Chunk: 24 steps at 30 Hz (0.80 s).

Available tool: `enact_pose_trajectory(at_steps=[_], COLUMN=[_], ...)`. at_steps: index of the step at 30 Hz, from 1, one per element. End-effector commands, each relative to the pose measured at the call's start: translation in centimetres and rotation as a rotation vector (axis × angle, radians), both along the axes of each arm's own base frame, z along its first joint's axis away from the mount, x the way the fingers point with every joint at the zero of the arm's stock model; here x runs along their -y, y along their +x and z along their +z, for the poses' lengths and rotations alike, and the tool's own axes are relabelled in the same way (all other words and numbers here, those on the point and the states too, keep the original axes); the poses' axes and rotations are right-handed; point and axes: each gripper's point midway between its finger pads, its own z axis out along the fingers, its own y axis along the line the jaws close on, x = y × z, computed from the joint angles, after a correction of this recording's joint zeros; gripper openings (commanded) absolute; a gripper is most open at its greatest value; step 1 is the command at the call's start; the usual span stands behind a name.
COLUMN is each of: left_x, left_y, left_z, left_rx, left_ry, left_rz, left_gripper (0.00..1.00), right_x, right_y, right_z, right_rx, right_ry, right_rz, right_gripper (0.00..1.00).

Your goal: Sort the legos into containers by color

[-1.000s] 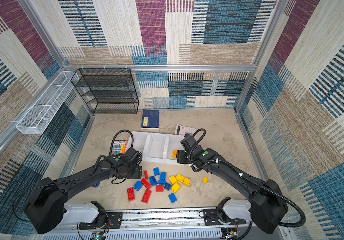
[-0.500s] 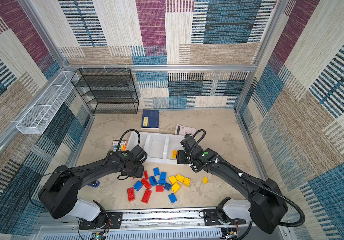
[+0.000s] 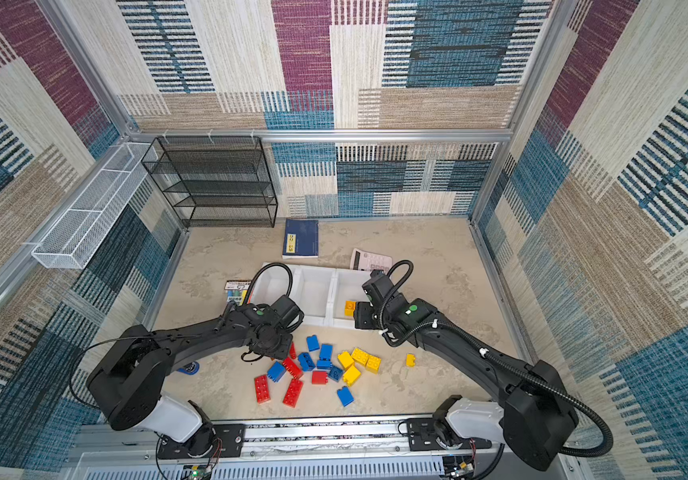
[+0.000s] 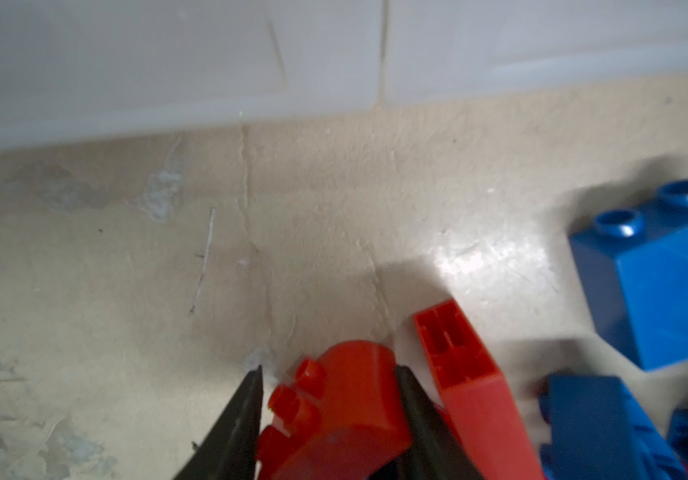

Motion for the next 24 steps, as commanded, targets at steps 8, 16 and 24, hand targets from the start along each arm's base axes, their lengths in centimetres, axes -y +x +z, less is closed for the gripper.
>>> enact_pose_trajectory(at_steps=[8, 16, 24], left_x=[-1.2, -1.0, -0.8], left_y=[-0.4, 0.6, 1.0], left_z=[0.3, 1.9, 3.0], left_rx=[0.025, 0.082, 0.115], left_ry=[0.018, -0.003, -0.036], left_rz=[0.049, 0.088, 0.108], left_gripper=[0.2, 0.24, 0.27], right_x=[-0.1, 0.1, 0.5], right_y=[0.0, -0.2, -0.4], right_z=[0.5, 0.9, 1.3], right_rx=[0.013, 0.02, 0.03], right_ry=[0.028, 0.037, 0.038], right_rz=[-0.018, -0.023, -0.03], right_gripper=[0.66, 0.67, 0.67])
